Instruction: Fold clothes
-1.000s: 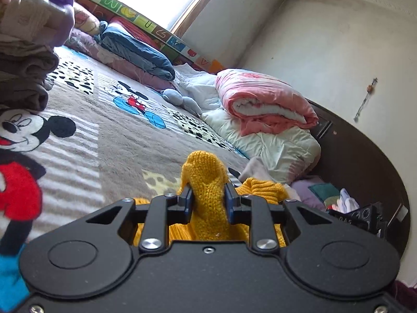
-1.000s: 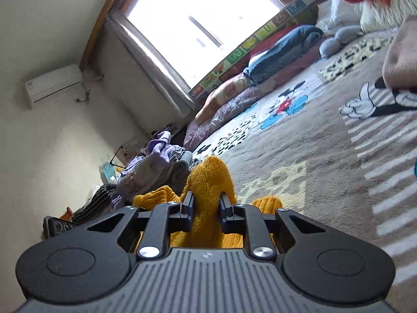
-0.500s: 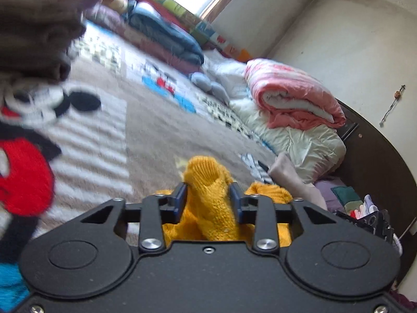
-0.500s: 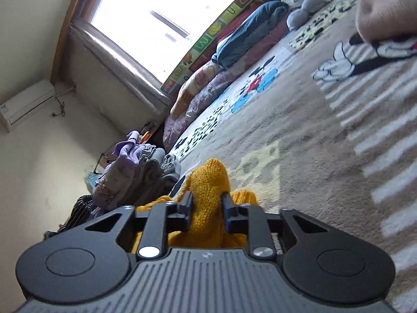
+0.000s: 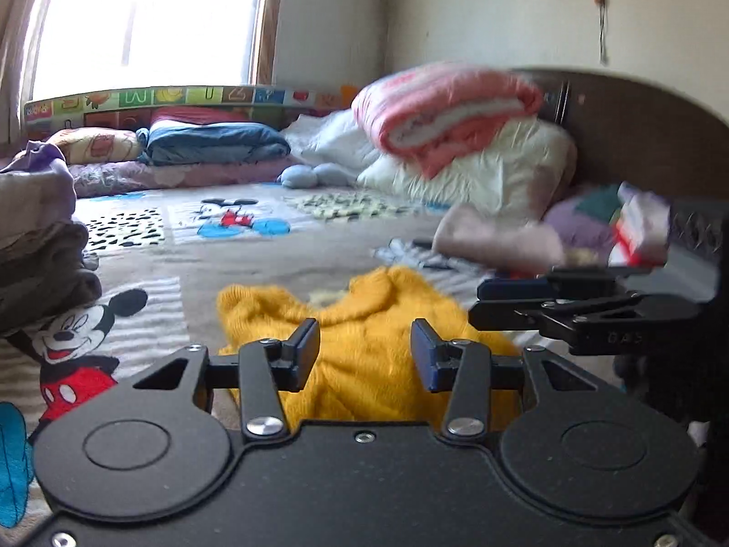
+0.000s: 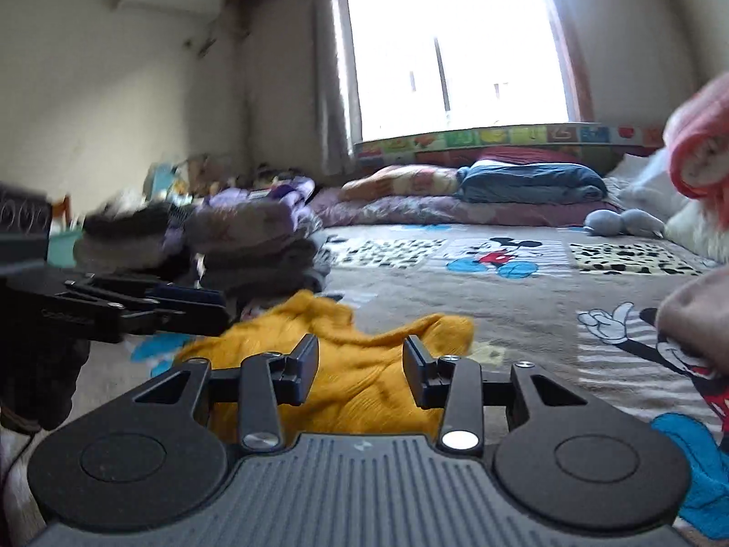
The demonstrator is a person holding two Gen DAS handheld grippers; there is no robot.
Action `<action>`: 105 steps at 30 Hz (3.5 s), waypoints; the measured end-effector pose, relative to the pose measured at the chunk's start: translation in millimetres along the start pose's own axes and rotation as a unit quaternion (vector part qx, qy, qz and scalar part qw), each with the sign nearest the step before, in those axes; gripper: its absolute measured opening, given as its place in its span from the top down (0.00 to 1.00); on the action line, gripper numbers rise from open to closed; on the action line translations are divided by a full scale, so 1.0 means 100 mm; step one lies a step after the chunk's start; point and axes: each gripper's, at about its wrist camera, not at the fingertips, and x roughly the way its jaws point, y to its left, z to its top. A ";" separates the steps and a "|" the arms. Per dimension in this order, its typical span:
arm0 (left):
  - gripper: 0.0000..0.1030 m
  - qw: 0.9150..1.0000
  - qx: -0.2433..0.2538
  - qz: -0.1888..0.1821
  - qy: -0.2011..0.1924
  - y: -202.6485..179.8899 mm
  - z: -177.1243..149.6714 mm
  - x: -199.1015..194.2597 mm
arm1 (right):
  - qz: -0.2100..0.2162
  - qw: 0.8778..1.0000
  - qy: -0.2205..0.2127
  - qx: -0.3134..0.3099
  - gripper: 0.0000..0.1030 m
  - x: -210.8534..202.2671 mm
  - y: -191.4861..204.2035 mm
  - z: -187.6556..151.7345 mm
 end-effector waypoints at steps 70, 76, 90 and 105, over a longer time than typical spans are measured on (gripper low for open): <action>0.37 0.997 0.029 -0.059 0.049 0.72 -0.21 0.85 | 0.106 0.988 0.088 0.065 0.28 0.94 -0.62 -0.04; 0.36 0.996 0.016 -0.051 0.065 0.72 -0.25 0.88 | 0.110 0.984 0.118 0.073 0.27 1.03 -0.60 -0.10; 0.34 0.998 0.007 -0.050 0.043 0.74 -0.20 0.75 | 0.087 0.991 0.064 0.075 0.39 0.83 -0.63 -0.05; 0.33 0.963 -0.262 -0.056 0.038 1.07 -0.25 0.40 | 0.061 0.941 0.115 0.312 0.23 0.54 -0.99 -0.27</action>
